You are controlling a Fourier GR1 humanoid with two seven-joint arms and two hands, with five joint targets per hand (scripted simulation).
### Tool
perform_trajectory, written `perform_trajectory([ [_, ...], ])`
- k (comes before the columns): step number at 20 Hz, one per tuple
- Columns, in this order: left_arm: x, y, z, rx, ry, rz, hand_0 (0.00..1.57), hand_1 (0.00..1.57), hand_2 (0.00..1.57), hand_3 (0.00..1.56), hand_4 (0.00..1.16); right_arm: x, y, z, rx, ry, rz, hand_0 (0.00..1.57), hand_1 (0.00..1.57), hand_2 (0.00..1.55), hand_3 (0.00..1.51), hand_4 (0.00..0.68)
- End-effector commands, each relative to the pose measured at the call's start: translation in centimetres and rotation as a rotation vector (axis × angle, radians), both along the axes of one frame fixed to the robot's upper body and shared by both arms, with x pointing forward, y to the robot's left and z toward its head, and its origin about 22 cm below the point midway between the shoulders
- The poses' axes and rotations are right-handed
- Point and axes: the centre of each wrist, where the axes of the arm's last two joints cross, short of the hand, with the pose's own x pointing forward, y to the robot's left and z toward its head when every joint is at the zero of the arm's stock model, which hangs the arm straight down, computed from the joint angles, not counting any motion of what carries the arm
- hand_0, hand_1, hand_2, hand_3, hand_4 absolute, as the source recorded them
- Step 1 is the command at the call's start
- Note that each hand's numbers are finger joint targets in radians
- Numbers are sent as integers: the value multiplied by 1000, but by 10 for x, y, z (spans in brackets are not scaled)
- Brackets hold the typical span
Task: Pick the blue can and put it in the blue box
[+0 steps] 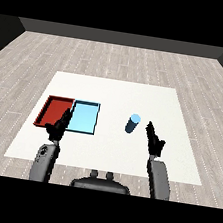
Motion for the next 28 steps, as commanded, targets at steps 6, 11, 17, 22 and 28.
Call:
perform_trajectory([
  [6,11,6,-4,57,23,-3,0,0,0,0,0,69,-81,32,-22,-37,-25,0,0,0,0,0],
  [11,-10,-8,11,-129,-435,-4,0,0,0,0,0,53,-58,35,192,-322,107,0,0,0,0,0],
  [17,-12,-18,-12,-129,-458,-23,0,0,0,0,0,72,-74,29,186,-320,134,0,0,0,0,0],
  [22,-5,-21,-3,-157,-434,-22,0,0,0,0,0,82,-77,24,191,-317,138,0,0,0,0,0],
  [28,-5,-7,-11,-139,-441,-11,0,0,0,0,0,77,-80,12,226,-269,114,0,0,0,0,0],
])
